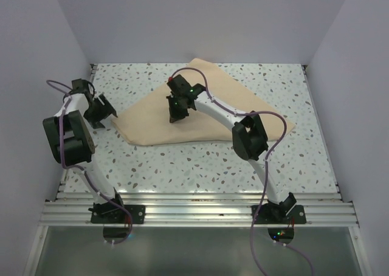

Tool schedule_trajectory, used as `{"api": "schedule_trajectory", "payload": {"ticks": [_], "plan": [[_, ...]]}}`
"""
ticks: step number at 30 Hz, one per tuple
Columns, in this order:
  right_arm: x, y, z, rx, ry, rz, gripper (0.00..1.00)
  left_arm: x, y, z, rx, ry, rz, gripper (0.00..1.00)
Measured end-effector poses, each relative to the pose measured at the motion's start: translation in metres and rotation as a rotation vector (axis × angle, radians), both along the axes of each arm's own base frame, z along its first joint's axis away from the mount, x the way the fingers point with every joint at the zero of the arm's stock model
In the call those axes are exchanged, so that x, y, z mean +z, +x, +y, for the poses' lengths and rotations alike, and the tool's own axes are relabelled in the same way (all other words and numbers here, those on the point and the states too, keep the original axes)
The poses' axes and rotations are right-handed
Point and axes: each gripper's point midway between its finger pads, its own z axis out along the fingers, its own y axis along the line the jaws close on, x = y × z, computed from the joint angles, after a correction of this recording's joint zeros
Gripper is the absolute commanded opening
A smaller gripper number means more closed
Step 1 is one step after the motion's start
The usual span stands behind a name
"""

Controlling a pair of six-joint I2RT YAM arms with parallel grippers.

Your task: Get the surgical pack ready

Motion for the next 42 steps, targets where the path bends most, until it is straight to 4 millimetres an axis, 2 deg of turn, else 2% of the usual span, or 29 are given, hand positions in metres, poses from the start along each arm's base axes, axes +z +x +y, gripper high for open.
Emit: {"api": "schedule_trajectory", "payload": {"ticks": [2, 5, 7, 13, 14, 16, 17, 19, 21, 30, 33, 42], "plan": [[-0.003, 0.0, 0.002, -0.003, 0.0, 0.005, 0.0, -0.005, 0.003, -0.003, -0.007, -0.019, -0.002, 0.67], [-0.005, -0.001, 0.004, -0.002, -0.001, 0.008, 0.0, -0.015, 0.005, -0.008, -0.017, -0.057, 0.005, 0.61], [-0.005, -0.001, 0.004, -0.003, 0.0, 0.008, 0.0, -0.021, 0.005, -0.013, -0.019, -0.083, 0.011, 0.61], [-0.005, -0.001, 0.005, -0.003, 0.001, 0.007, 0.0, -0.021, 0.011, -0.017, -0.029, -0.111, -0.013, 0.57], [-0.005, -0.001, 0.005, -0.003, 0.001, 0.008, 0.0, -0.021, 0.012, -0.017, -0.03, -0.112, -0.016, 0.47], [-0.005, -0.002, 0.005, -0.003, 0.001, 0.008, 0.0, -0.024, 0.014, -0.018, -0.028, -0.119, -0.019, 0.36], [-0.005, -0.002, 0.005, -0.004, 0.001, 0.007, 0.0, -0.025, 0.015, -0.019, -0.031, -0.127, -0.021, 0.25], [-0.005, -0.002, 0.006, -0.005, 0.0, 0.006, 0.0, -0.027, 0.017, -0.019, -0.032, -0.136, -0.022, 0.17], [-0.006, -0.004, 0.007, -0.006, -0.001, 0.008, 0.0, -0.028, 0.017, -0.02, -0.033, -0.145, -0.025, 0.01], [-0.027, -0.027, 0.013, 0.005, -0.042, 0.043, 0.0, -0.027, 0.014, -0.023, -0.046, -0.152, -0.033, 0.0], [-0.036, -0.037, 0.016, 0.017, -0.051, 0.056, 0.0, -0.021, 0.015, -0.024, -0.049, -0.151, -0.044, 0.0], [-0.046, -0.053, 0.019, 0.042, -0.073, 0.074, 0.0, -0.01, 0.017, -0.032, -0.069, -0.163, -0.066, 0.0]]}}
